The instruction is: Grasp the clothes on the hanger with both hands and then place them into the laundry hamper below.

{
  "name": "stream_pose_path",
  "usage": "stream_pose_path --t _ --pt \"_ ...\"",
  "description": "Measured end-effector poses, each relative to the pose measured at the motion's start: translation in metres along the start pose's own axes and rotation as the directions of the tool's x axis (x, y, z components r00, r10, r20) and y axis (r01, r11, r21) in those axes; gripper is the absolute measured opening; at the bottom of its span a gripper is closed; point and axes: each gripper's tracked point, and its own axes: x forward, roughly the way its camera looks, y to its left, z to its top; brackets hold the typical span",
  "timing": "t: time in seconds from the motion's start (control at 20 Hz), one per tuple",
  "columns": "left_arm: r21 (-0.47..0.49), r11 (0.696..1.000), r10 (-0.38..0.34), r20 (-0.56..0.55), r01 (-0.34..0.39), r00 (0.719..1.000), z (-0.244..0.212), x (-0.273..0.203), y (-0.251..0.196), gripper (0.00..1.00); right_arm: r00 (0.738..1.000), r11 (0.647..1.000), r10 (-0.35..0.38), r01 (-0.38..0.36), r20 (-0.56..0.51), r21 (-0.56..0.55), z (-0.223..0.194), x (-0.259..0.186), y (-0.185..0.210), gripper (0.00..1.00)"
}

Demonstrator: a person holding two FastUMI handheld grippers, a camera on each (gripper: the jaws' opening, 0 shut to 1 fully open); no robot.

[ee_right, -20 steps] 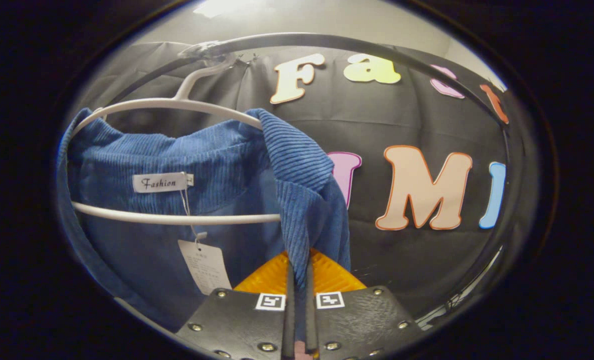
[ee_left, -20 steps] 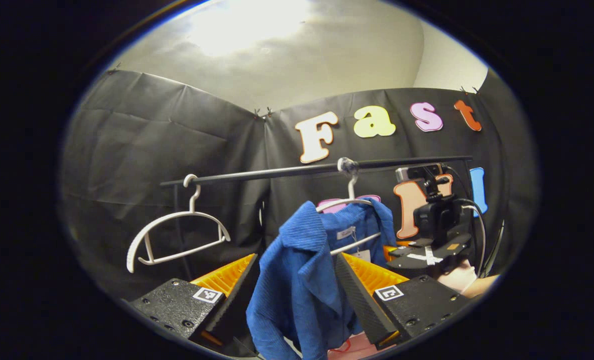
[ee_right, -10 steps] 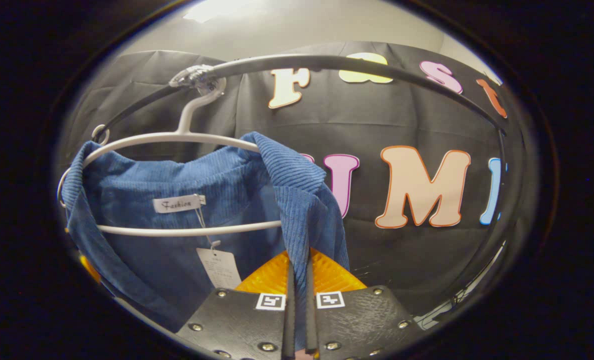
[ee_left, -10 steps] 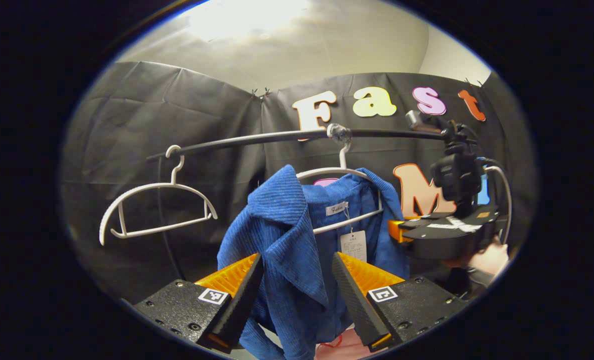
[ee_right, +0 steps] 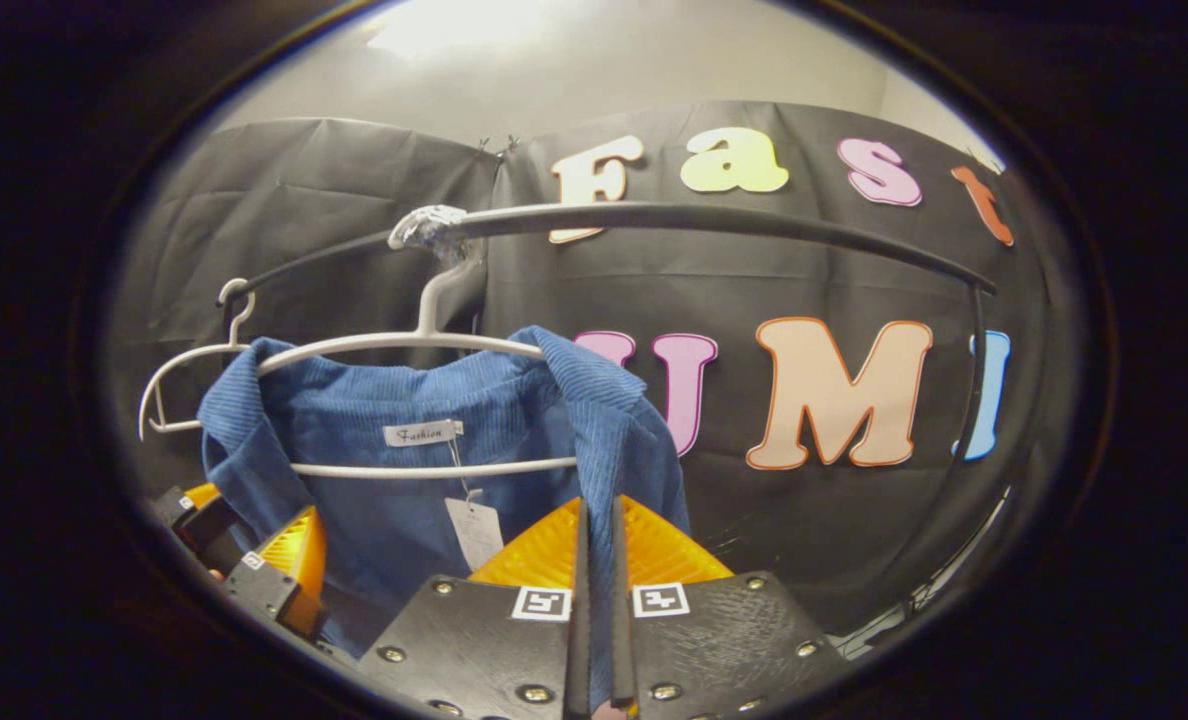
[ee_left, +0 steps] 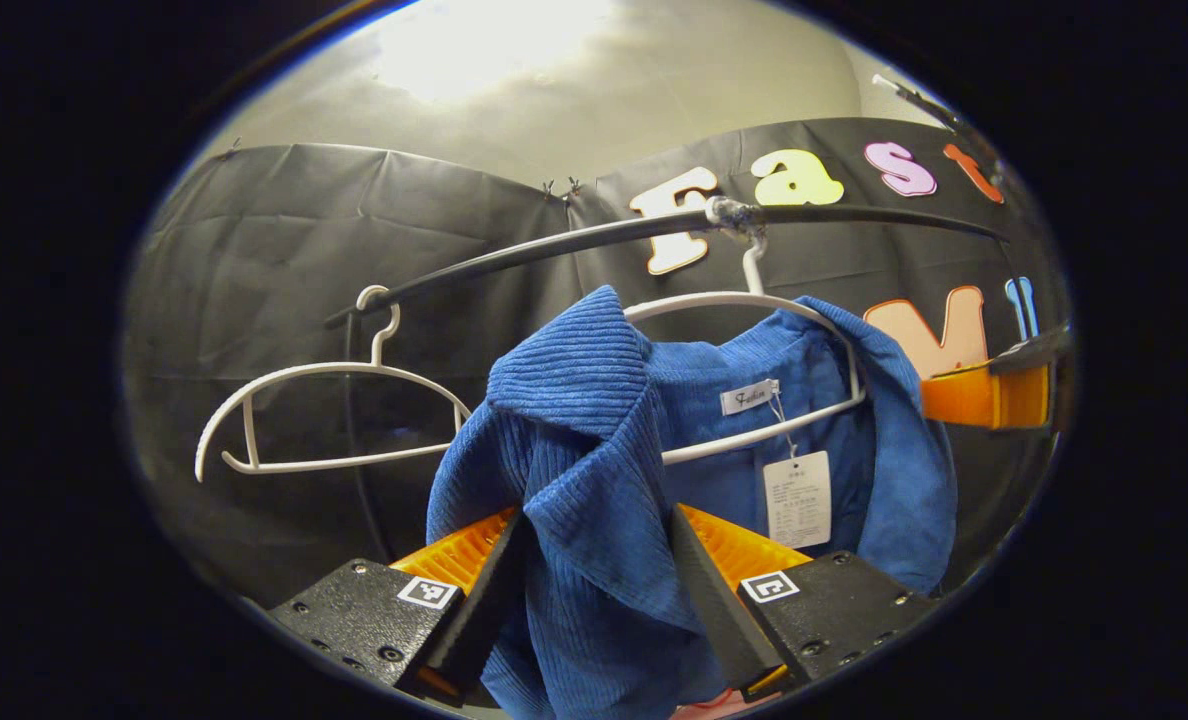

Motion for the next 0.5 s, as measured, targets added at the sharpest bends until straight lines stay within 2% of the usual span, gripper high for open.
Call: stream_pose_path --t 0.15,0.3,0.5 --pt "0.022 1.0 -0.013 0.009 0.013 1.0 -0.002 0.007 0.0 0.89 0.999 0.999 -0.037 0.037 0.004 0.005 0.001 -0.01 -0.011 0.08" --pt "0.035 0.999 -0.035 0.0 0.035 0.999 -0.004 0.009 0.004 0.57 0.998 0.998 -0.07 0.07 0.0 0.005 -0.001 -0.017 -0.017 0.08" --pt "0.007 0.999 -0.053 -0.014 0.053 0.999 -0.005 0.011 0.015 0.12 0.996 0.996 -0.086 0.086 0.004 0.004 0.001 -0.022 -0.015 0.08"
